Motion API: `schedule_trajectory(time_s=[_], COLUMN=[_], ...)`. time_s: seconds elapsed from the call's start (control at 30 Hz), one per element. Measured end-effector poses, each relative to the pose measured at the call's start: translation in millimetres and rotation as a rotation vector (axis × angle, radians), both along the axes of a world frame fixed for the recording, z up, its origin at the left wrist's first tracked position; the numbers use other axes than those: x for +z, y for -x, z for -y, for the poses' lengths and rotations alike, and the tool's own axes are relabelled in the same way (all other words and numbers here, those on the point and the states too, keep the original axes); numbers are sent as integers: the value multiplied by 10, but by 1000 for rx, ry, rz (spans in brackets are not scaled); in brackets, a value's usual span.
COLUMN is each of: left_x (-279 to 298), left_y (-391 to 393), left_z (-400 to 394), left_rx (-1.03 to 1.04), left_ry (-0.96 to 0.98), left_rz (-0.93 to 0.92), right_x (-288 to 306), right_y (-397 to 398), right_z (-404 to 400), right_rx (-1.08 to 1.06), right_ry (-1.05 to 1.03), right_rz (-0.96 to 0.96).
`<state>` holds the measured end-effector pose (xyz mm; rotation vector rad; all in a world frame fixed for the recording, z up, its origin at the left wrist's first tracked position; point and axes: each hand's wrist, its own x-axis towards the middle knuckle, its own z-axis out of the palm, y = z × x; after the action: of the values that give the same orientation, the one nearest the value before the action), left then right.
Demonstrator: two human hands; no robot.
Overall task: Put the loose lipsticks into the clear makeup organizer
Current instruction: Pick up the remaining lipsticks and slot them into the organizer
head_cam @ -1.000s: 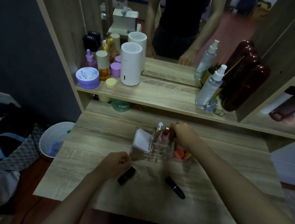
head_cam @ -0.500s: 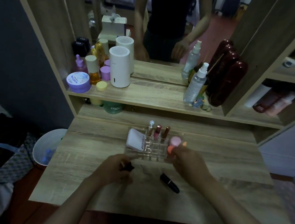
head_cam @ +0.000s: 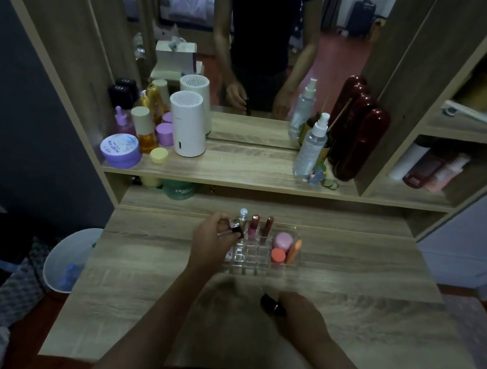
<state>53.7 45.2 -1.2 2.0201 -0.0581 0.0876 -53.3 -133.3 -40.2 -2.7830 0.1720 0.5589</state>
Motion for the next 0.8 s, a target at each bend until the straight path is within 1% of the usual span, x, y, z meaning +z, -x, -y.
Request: schedule_trajectory(time_s=[0.1,0.17,0.27,0.33,0.47,0.57,0.63,0.7,0.8], left_x=[-70,-138,-205,-236,-268,-298,-333,-349,-376], left_y=[-35,-62,-98,-128,-196,-203,-197,-194,-190], left_z=[55,75,102,119,121,97,76,75,90], left_rx=[-7,-5,1,-4,-21,-91,-131,-133,-127], left_ry=[-40,-101,-117,-126,-173,-184,-196,-205,-201], left_rz=[24,16,21,41,30,78,90,65,79], right_x=[177,352,600,706,731,672,624,577,522], right_y=[-132,-263,-494,-652,-893,-971,-999,-1023,-1056], right_z=[-5,-28,-115,-189,-312,-358,-363,-361,-367], right_rx=[-26,-35,-43,-46,-3,41,64,86,113], right_ry=[-82,-148,-226,-233,-150,-79,-29,8,51], right_rz=[95,213,416,468,449,380,376,383,346])
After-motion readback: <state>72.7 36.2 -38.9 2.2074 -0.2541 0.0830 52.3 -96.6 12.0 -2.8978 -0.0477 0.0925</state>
